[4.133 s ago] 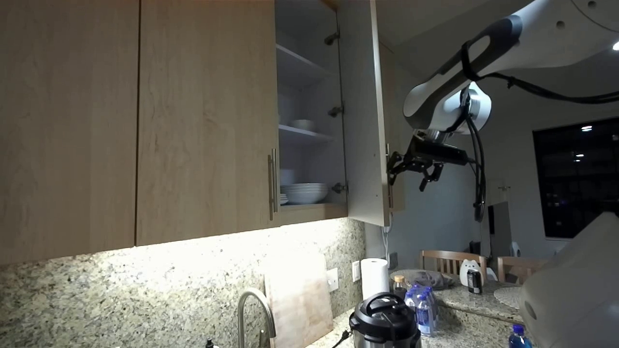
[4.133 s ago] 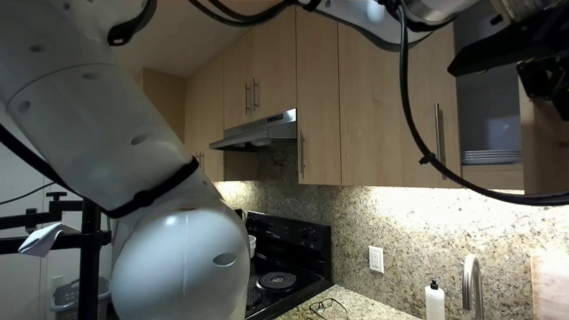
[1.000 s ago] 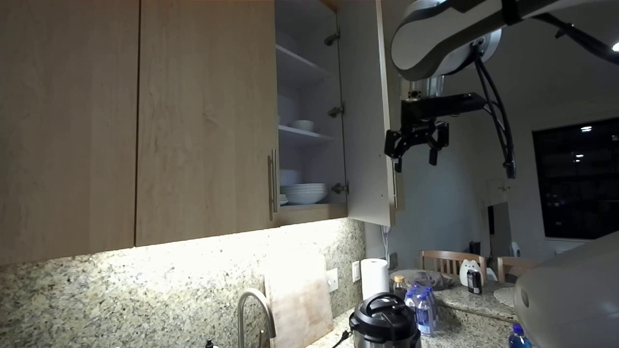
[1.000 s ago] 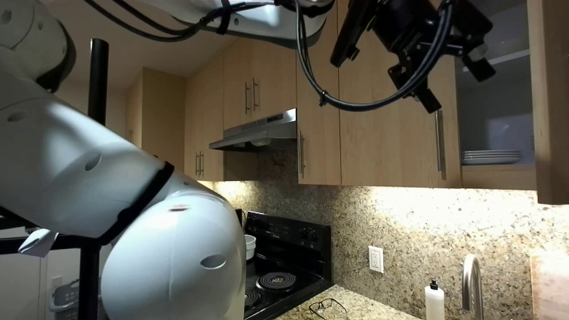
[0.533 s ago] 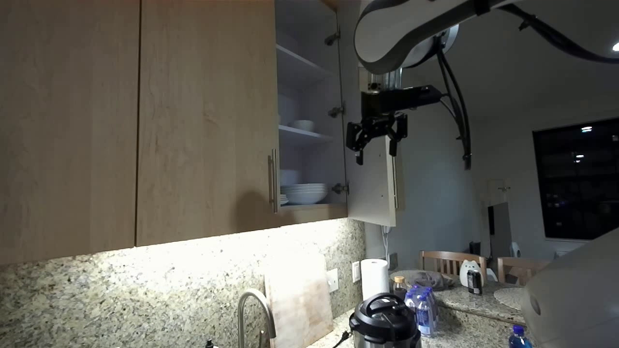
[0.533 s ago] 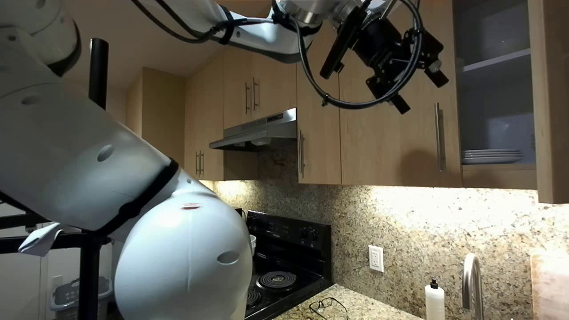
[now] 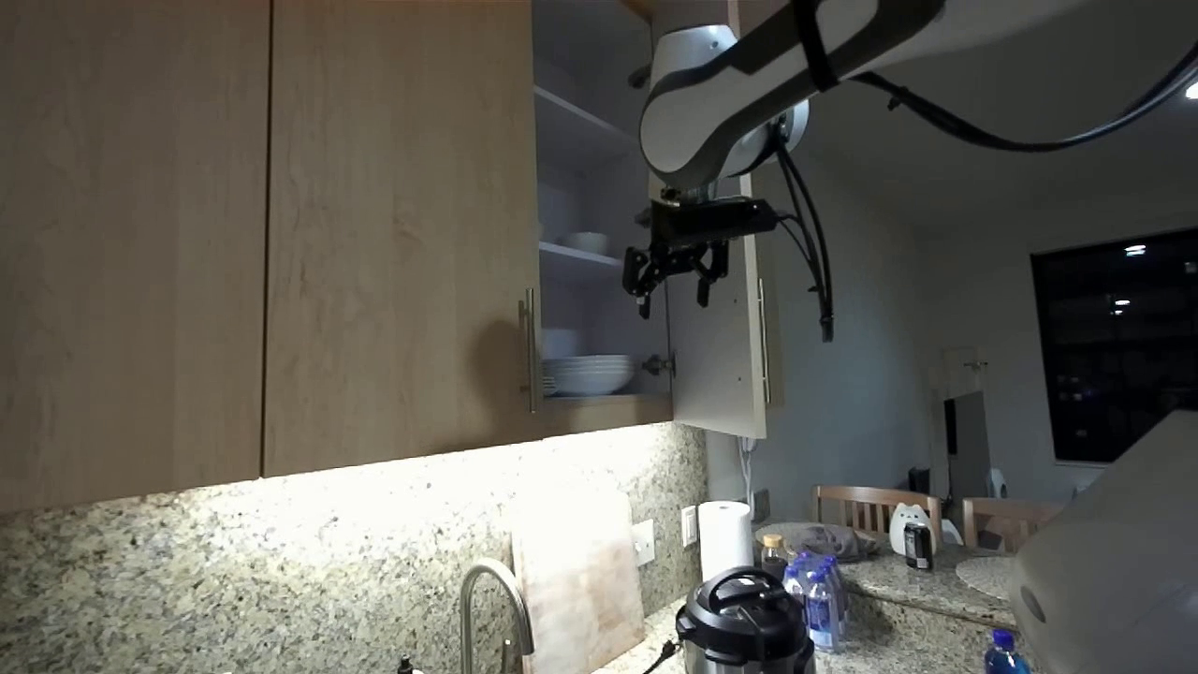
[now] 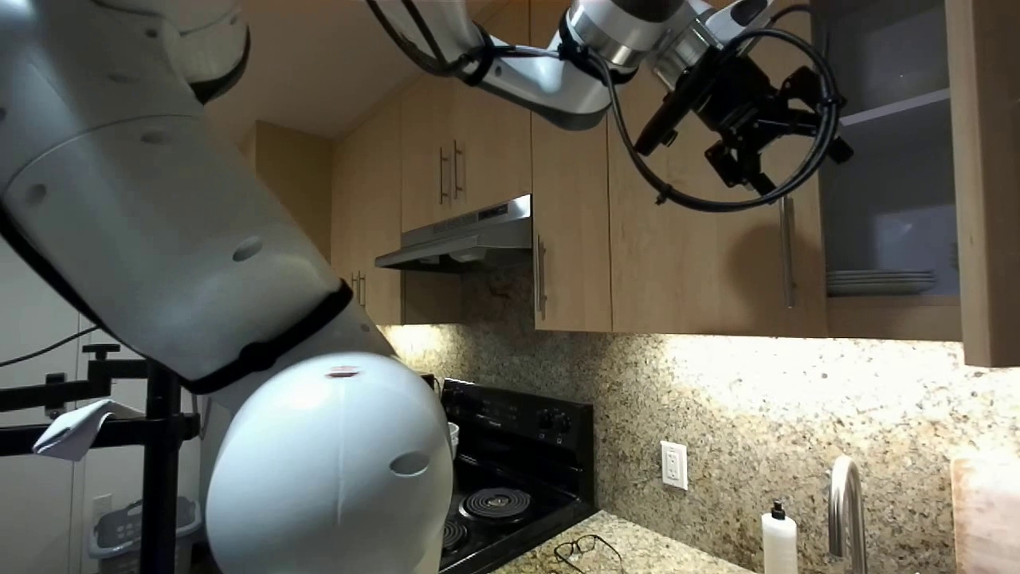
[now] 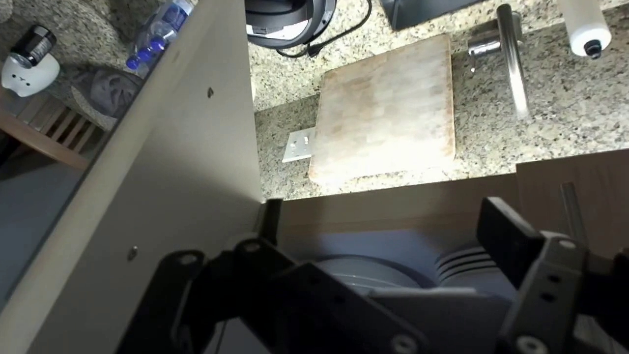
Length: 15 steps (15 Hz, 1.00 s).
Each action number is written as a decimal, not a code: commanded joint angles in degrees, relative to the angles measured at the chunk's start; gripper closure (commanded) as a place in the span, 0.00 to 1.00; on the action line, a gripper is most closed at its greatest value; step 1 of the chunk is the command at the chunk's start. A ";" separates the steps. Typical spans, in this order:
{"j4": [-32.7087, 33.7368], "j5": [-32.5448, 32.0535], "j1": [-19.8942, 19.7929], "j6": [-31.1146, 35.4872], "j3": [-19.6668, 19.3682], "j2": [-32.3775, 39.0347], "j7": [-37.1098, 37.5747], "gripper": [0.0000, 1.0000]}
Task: Open the right door of the top cabinet
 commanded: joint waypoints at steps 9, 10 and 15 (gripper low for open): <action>16.41 -7.62 -1.28 3.10 -6.37 19.65 8.60 0.00; 17.30 -7.43 -1.09 2.87 -7.39 20.53 8.36 0.00; 20.39 -6.41 -0.73 2.50 -11.20 22.81 7.78 0.00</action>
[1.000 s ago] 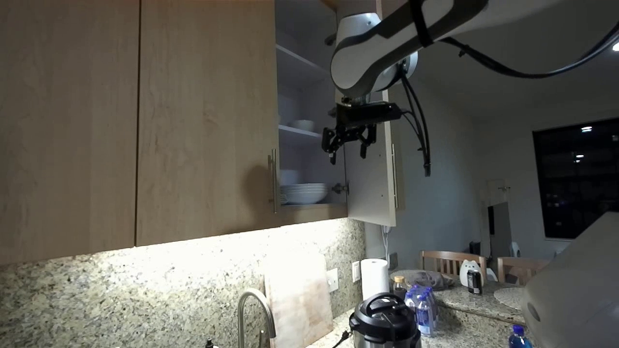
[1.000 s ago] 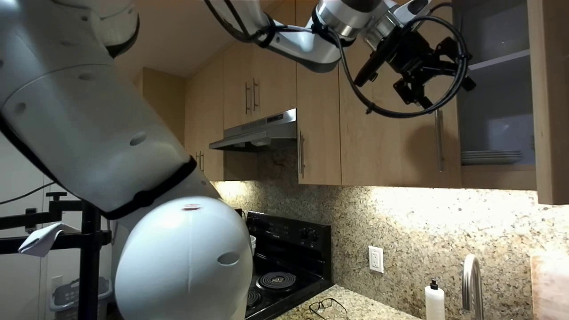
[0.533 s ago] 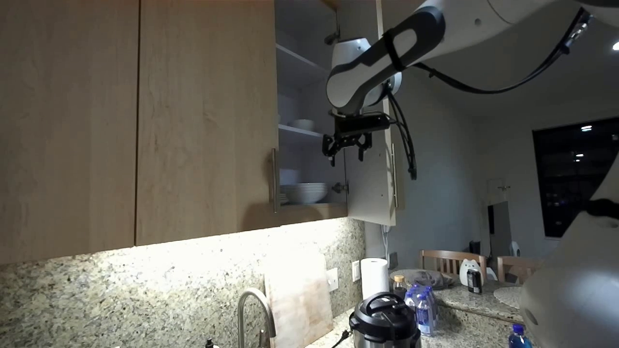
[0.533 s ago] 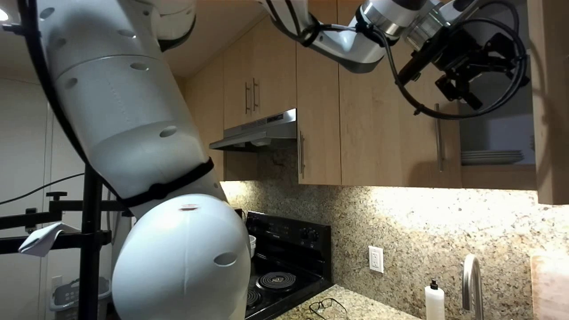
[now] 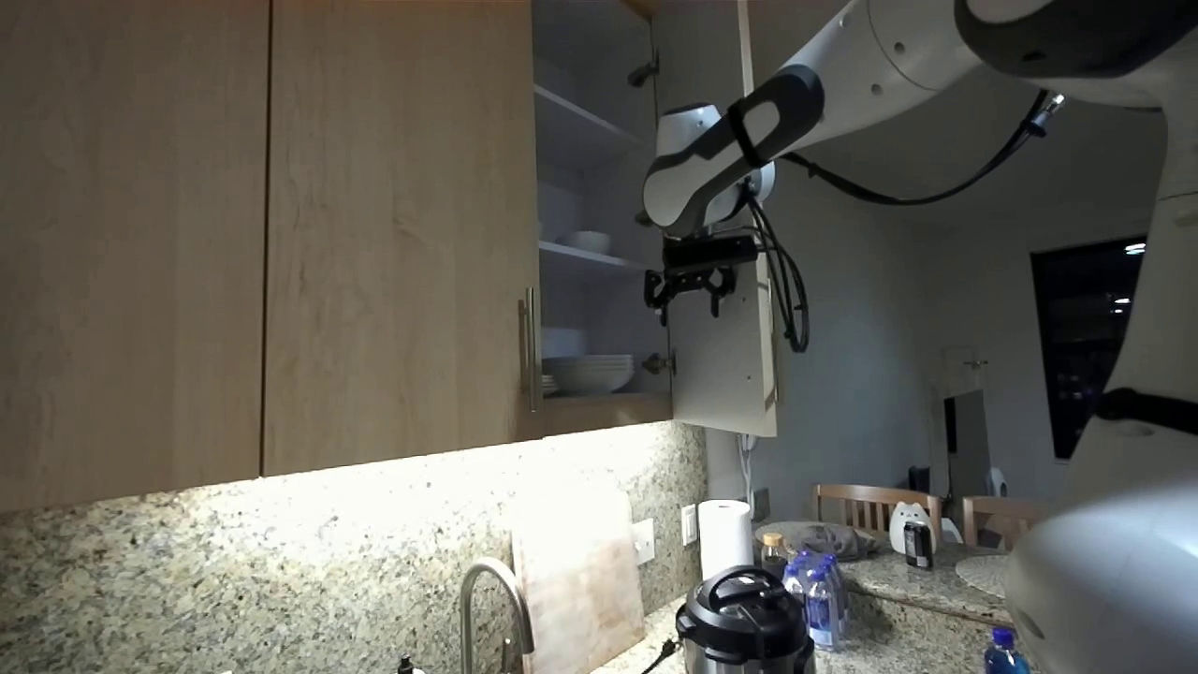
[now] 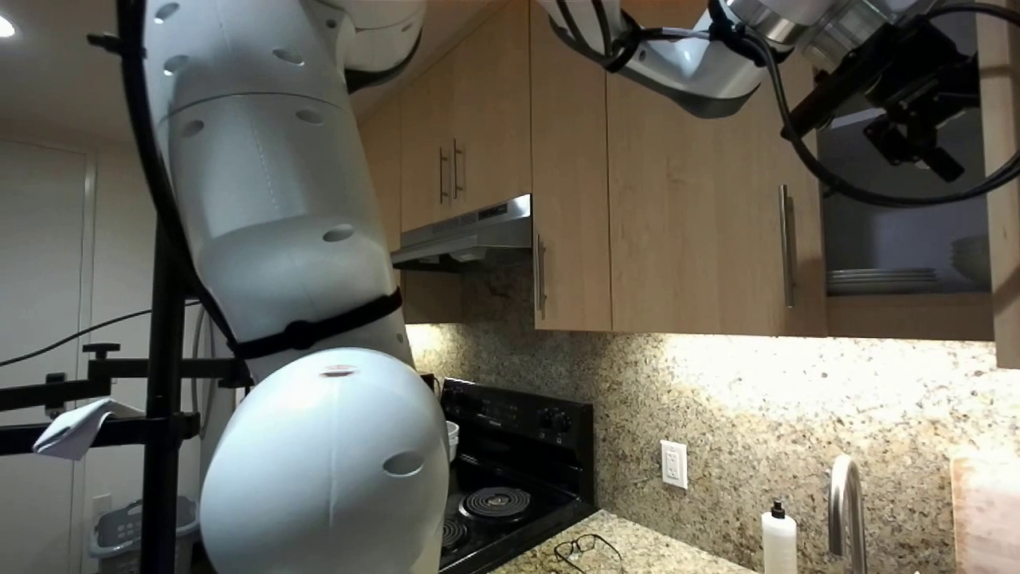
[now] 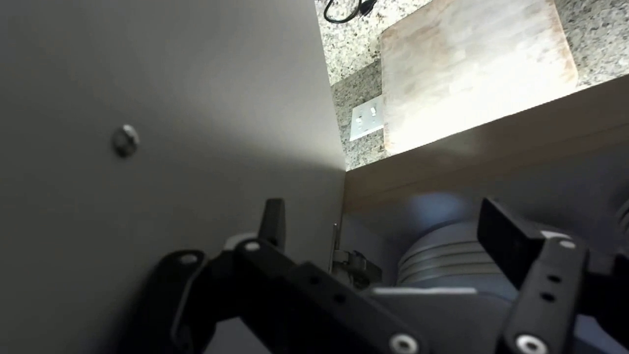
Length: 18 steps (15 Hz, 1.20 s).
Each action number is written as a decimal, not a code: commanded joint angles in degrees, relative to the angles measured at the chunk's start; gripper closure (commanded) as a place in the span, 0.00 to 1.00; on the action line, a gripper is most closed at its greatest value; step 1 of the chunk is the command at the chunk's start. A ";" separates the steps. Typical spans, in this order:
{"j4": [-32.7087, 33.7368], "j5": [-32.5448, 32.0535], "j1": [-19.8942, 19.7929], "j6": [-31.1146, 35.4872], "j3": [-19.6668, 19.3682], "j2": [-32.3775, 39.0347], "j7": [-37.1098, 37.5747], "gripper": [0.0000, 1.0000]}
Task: Open the right door of the top cabinet
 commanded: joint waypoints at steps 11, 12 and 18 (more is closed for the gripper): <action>4.75 3.68 -1.39 -1.46 -12.47 1.64 0.07 0.00; 4.84 4.16 -1.47 -1.38 -13.05 1.76 0.07 0.00; 7.15 8.76 -2.45 -1.12 -15.64 4.15 2.90 0.00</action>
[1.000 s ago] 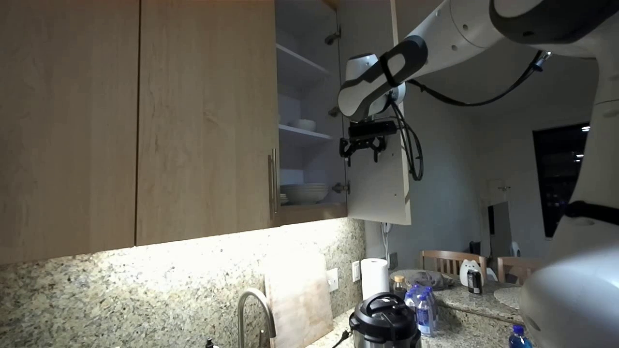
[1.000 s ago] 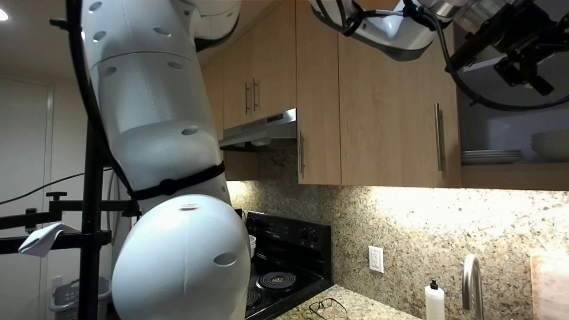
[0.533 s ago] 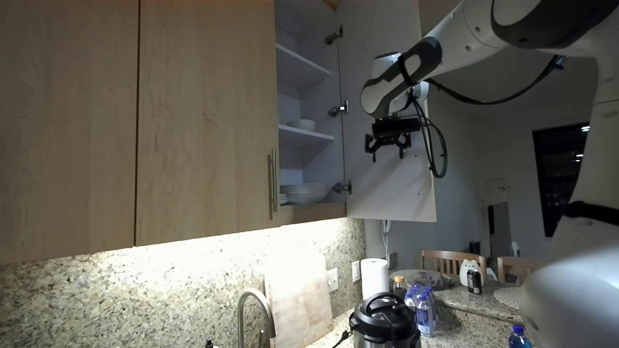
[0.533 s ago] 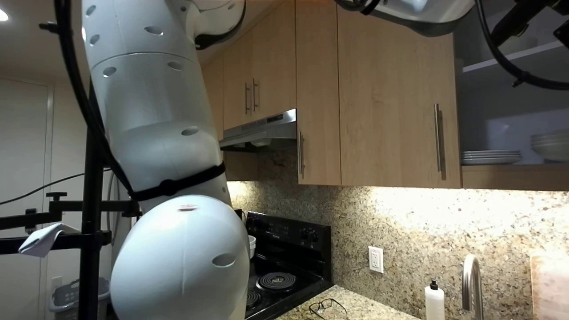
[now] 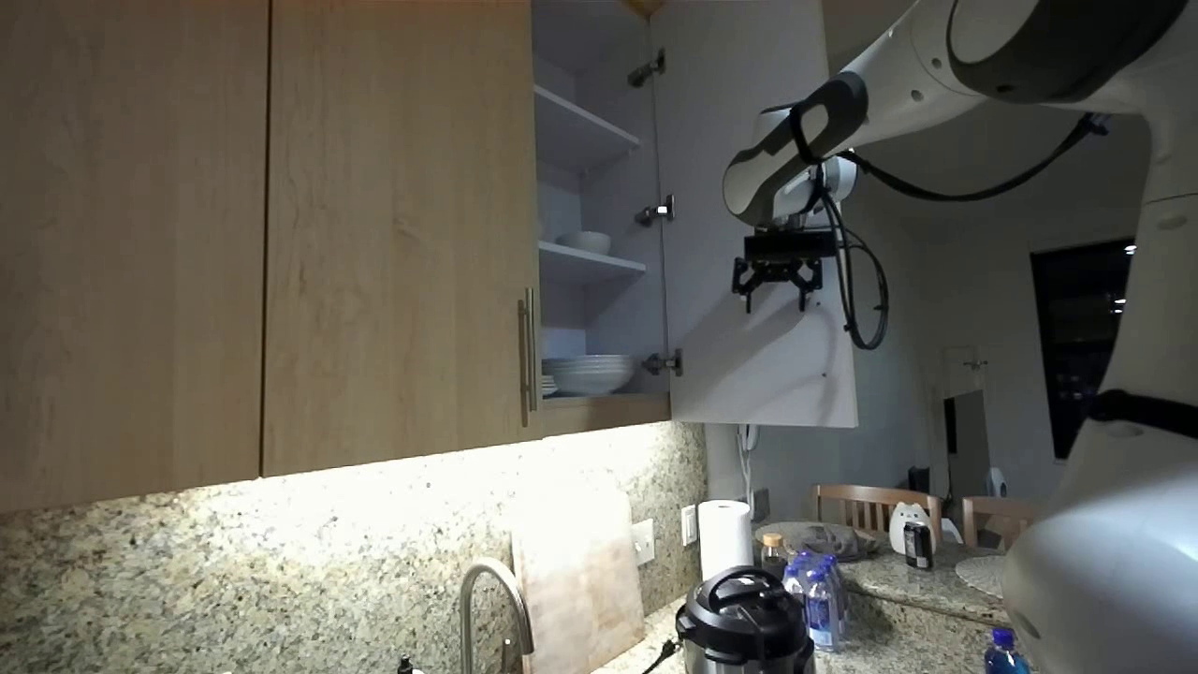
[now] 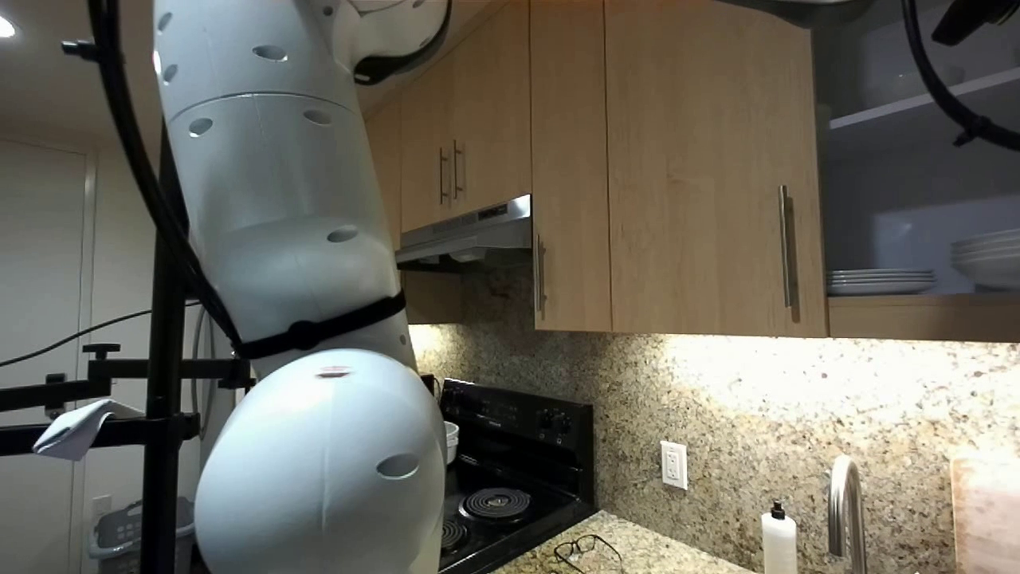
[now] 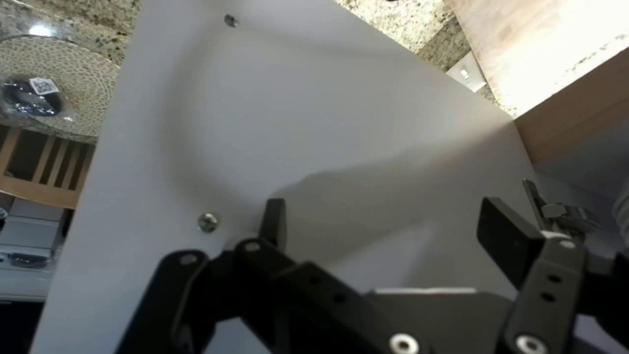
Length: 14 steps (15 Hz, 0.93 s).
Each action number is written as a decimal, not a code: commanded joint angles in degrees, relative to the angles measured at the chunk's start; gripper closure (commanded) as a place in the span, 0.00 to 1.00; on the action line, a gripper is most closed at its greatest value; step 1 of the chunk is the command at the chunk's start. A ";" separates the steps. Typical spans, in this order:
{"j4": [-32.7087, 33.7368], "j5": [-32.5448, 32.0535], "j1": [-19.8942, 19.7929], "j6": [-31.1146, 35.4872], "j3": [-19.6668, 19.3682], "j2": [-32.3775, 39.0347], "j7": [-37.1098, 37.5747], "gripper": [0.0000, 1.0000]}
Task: Open the right door of the top cabinet
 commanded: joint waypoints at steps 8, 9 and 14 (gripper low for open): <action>7.28 5.81 -2.41 -1.34 -3.84 6.17 5.27 0.00; 6.19 5.59 -2.48 -1.37 -4.00 5.20 4.74 0.00; -1.39 4.31 -2.65 -0.67 -3.98 -1.03 3.46 0.00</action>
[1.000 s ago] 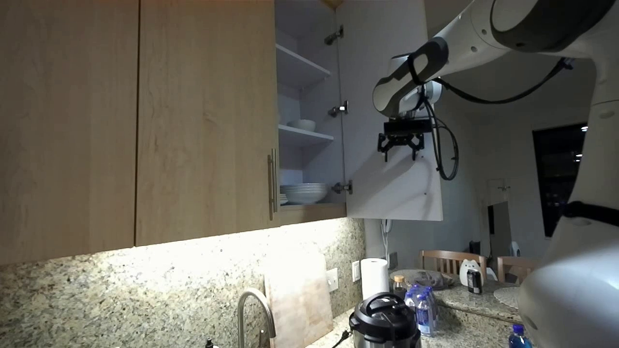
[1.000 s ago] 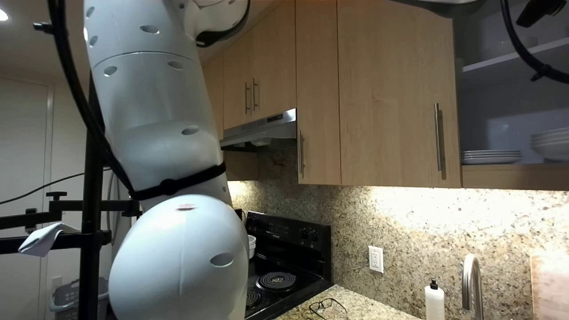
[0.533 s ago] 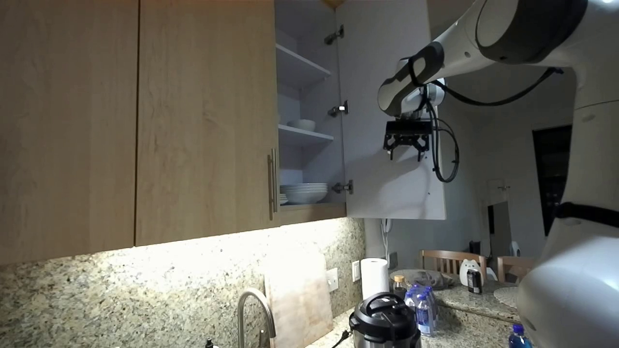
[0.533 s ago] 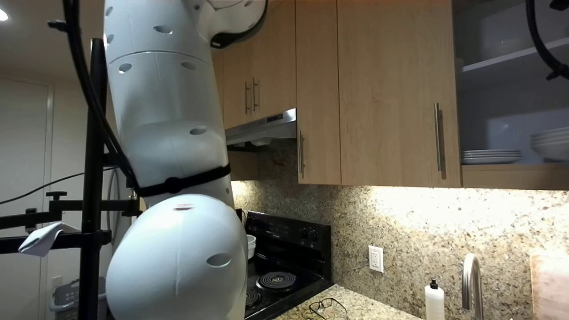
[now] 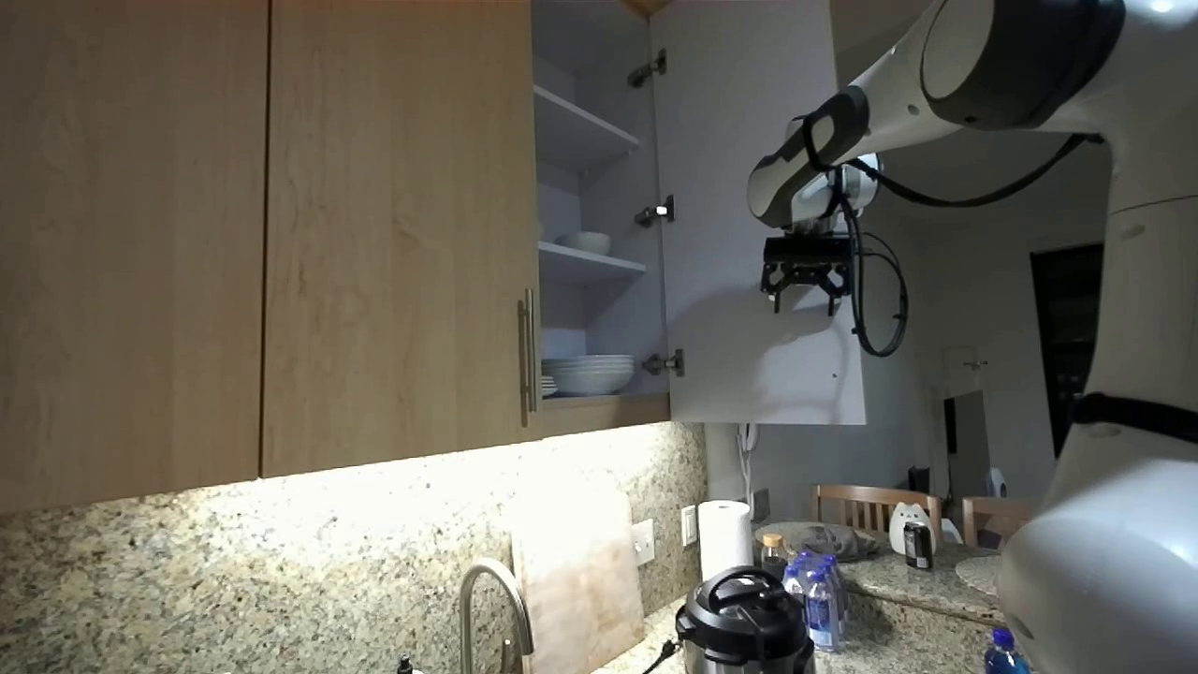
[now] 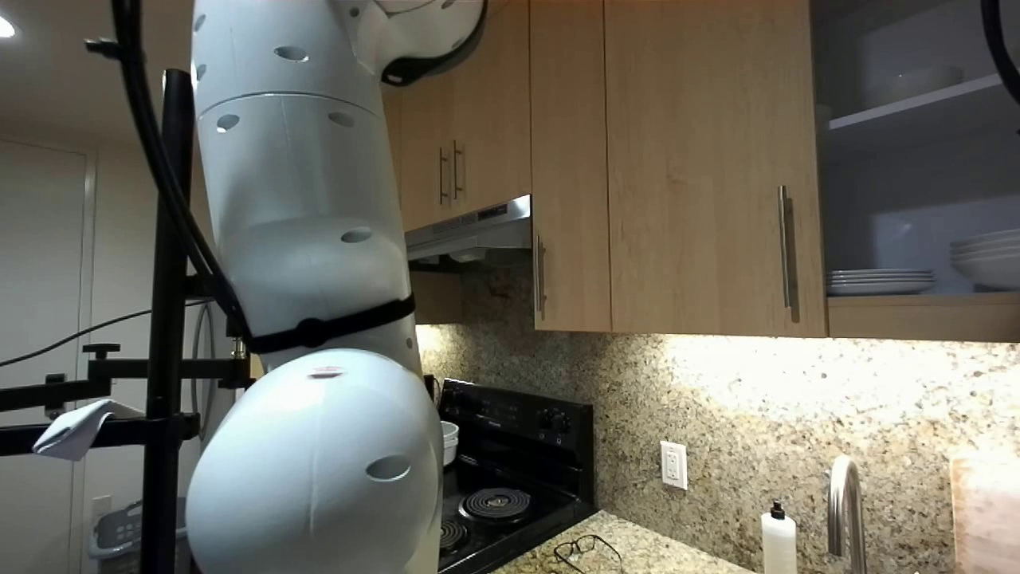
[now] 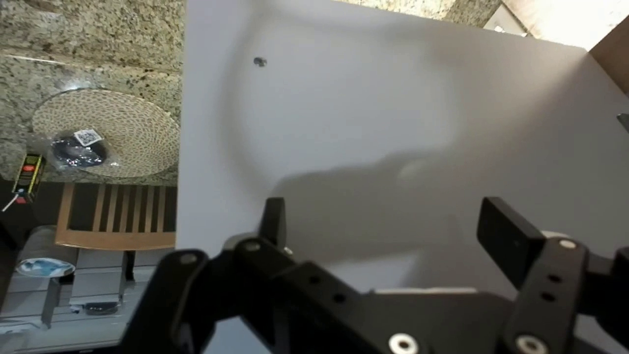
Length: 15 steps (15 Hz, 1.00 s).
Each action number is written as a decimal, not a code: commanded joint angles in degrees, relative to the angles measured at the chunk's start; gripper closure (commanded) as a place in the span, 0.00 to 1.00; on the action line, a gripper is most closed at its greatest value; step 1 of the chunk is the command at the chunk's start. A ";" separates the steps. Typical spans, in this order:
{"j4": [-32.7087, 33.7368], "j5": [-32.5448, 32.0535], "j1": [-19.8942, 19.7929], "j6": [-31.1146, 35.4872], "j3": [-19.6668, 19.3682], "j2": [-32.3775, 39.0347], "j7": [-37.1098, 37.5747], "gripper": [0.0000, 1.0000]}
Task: Open the right door of the top cabinet
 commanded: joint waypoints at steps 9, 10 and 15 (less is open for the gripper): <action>-26.47 -1.16 -1.19 -8.86 6.46 -21.86 -5.09 0.00; -28.39 -0.84 -1.04 -10.06 7.25 -23.64 -5.75 0.00; -37.41 -2.08 0.53 -16.25 11.77 -34.12 -12.91 0.00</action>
